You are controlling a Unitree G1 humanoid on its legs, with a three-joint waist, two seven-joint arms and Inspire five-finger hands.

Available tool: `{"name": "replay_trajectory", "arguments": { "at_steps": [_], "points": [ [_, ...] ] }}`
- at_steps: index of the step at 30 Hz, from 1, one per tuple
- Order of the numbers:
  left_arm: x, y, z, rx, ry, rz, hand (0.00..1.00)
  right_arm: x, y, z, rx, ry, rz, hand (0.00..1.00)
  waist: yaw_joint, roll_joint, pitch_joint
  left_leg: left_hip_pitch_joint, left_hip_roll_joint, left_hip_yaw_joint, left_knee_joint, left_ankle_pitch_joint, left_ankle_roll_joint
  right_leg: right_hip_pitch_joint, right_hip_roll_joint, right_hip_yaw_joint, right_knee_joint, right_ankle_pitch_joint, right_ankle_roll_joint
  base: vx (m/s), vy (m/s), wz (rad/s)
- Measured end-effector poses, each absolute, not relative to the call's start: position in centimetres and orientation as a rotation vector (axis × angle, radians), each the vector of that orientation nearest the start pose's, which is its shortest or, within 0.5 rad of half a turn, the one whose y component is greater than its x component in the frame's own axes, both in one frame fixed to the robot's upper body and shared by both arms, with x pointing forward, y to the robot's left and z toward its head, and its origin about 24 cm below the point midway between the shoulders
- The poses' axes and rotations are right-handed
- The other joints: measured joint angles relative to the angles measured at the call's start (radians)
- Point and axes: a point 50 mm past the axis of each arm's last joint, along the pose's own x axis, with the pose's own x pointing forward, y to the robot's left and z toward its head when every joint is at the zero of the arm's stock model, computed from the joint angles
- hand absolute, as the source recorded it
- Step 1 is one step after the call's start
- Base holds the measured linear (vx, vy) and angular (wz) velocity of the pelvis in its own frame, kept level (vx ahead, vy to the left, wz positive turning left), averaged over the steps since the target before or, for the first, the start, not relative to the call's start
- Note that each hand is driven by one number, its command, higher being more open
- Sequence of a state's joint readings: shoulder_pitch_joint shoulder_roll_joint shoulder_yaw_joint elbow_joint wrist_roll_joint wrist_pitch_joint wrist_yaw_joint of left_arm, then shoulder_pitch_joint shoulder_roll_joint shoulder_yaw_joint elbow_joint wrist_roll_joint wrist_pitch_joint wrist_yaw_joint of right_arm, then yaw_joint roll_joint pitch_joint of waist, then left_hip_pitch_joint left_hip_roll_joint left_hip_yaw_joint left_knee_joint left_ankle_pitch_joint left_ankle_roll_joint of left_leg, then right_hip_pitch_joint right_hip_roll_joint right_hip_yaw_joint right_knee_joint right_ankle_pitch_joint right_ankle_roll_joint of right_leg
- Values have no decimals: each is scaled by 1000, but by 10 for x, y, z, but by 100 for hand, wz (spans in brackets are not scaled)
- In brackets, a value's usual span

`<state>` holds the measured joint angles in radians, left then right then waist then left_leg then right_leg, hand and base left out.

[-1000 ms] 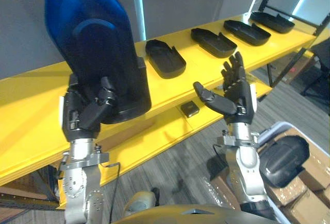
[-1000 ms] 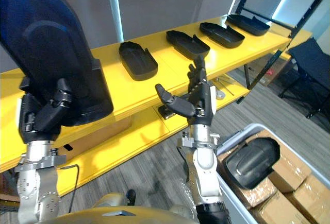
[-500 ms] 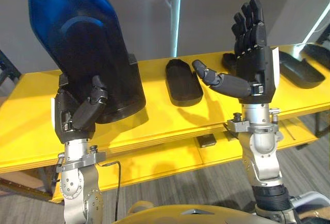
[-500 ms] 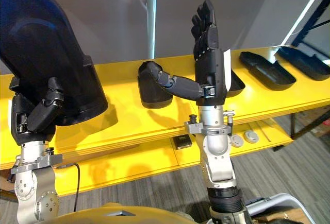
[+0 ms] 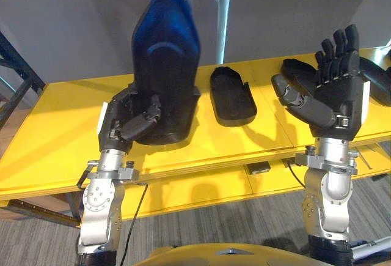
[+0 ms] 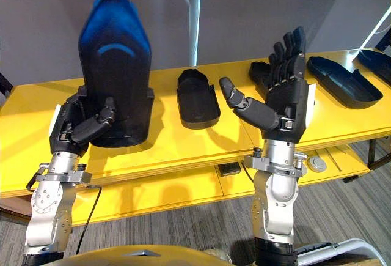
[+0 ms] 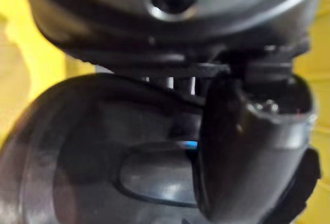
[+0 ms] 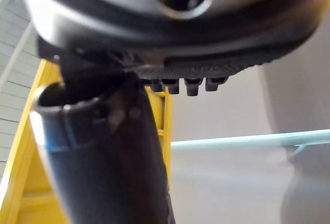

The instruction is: Walk over and take three plastic housings, then place them on the shelf

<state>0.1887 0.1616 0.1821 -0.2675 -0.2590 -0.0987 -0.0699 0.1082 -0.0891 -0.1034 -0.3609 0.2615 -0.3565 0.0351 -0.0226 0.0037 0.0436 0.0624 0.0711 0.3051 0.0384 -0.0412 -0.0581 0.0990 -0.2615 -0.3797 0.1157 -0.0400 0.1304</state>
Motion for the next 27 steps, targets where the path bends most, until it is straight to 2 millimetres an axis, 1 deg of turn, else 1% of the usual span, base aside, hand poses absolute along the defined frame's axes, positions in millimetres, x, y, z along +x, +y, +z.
{"name": "replay_trajectory", "arguments": {
  "at_steps": [2,3,4,6,8,9,11,14,16,20,21,23,24,26,27],
  "points": [
    [216,231,71,-40,-157,177,0,209,-180,128,145,-598,-11,100,-7,0,1,7,-7,7,-22,8,1,-1,-4,2,-4,2,3,-43,47,-3],
    [219,235,64,-48,-118,217,0,209,-169,125,157,-583,50,100,-6,1,2,16,-9,19,-42,15,-2,0,-5,7,-12,6,9,-34,54,-9],
    [221,235,62,-50,-107,228,0,209,-164,125,162,-581,75,100,-7,1,2,16,-10,19,-45,15,-3,-1,-7,7,-14,6,10,-21,45,-7],
    [229,234,54,-61,-65,235,0,210,-153,124,175,-573,140,100,-7,0,3,16,-9,21,-50,15,-3,-1,-8,5,-14,6,10,1,13,2],
    [236,230,47,-81,-35,234,0,210,-145,124,183,-567,184,100,-7,0,3,16,-8,24,-51,16,-4,-2,-9,5,-14,7,11,22,32,-1],
    [244,226,41,-117,-10,227,0,210,-140,123,189,-557,210,100,-8,0,3,16,-8,29,-50,19,-5,-3,-10,6,-13,8,12,32,37,-4],
    [251,224,36,-143,16,225,0,211,-136,123,196,-553,230,100,-9,0,3,15,-8,32,-48,21,-2,-5,-11,7,-13,9,12,26,28,-5],
    [270,219,27,-266,66,229,0,219,-121,124,207,-540,298,100,-16,1,4,16,-9,46,-41,23,-4,-13,-11,23,-13,10,12,30,35,-11],
    [281,214,26,-307,82,218,0,223,-116,127,201,-540,335,100,-21,4,5,14,-9,49,-41,23,-5,-20,-10,29,-13,10,12,11,24,-8],
    [302,209,26,-316,128,238,0,227,-107,135,183,-559,434,100,-34,18,15,14,-9,71,-45,24,-5,-38,-8,59,-13,16,10,-4,31,-14],
    [305,209,27,-318,128,244,0,228,-107,136,188,-559,443,100,-35,20,16,13,-9,74,-45,24,-6,-41,-8,62,-13,17,11,-26,32,-16],
    [319,211,32,-334,151,268,0,230,-108,138,173,-561,459,100,-39,25,20,13,-9,82,-58,34,-8,-54,-4,78,-12,17,11,-37,17,-12],
    [322,212,34,-337,154,276,0,230,-107,138,177,-559,467,100,-40,27,23,13,-9,85,-62,37,-8,-58,-3,83,-12,18,11,-50,8,-13],
    [332,217,44,-340,160,307,0,234,-103,144,199,-569,500,100,-50,36,50,9,-7,95,-77,41,-12,-71,1,97,-11,18,11,-84,8,-11],
    [334,219,46,-341,160,313,0,235,-103,146,198,-575,504,100,-52,39,55,6,-7,97,-81,42,-15,-77,1,99,-10,19,12,-94,13,-3]
  ]
}}
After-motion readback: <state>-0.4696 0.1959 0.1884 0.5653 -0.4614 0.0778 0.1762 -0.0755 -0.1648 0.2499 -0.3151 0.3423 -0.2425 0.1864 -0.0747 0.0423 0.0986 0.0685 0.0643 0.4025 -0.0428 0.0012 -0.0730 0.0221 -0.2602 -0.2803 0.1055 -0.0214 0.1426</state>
